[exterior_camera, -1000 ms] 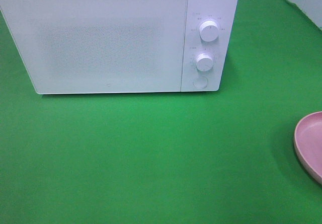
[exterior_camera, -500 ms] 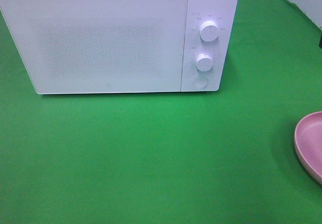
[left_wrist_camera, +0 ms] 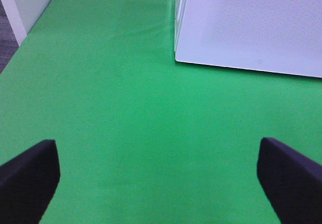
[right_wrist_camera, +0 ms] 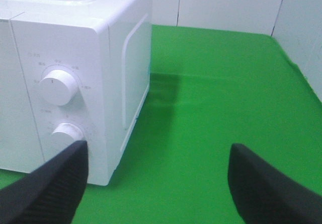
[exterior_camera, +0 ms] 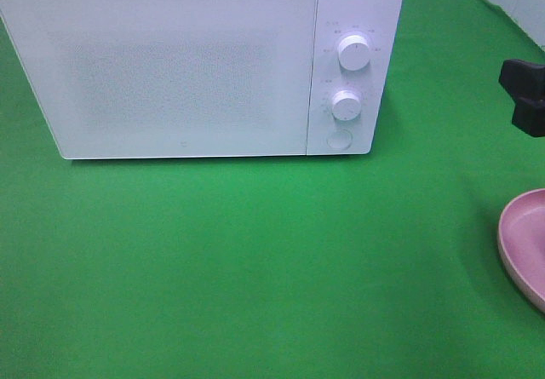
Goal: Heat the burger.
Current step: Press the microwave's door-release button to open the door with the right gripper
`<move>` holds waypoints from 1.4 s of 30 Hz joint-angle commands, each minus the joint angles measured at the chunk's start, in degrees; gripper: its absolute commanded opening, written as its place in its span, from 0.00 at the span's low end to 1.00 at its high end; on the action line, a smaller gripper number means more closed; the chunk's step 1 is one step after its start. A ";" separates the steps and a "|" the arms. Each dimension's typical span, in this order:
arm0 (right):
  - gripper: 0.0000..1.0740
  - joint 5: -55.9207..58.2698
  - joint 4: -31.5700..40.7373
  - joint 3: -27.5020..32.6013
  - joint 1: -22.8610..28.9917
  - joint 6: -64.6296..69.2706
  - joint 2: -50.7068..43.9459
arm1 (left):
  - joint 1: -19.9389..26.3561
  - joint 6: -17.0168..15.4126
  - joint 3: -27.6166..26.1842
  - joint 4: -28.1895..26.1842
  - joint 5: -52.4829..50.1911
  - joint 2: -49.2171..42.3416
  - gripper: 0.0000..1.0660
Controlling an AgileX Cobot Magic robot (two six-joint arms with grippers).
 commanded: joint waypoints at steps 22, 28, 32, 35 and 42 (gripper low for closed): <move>0.69 -35.75 42.00 1.20 27.50 -20.74 24.75 | 0.17 0.11 0.17 -0.34 -0.40 -0.86 0.94; 0.69 -38.50 47.21 0.97 32.20 -20.80 28.30 | 0.17 0.11 0.17 -0.34 -0.40 -0.86 0.94; 0.69 -39.19 50.53 -0.52 34.89 -21.60 30.83 | 0.17 0.11 0.17 -0.34 -0.40 -0.86 0.94; 0.69 -39.30 50.94 -2.46 36.84 -22.06 33.17 | 0.17 0.11 0.17 -0.34 -0.40 -0.86 0.94; 0.69 -39.30 53.57 -5.67 39.13 -22.75 36.96 | 0.17 0.11 0.17 -0.34 -0.40 -0.86 0.94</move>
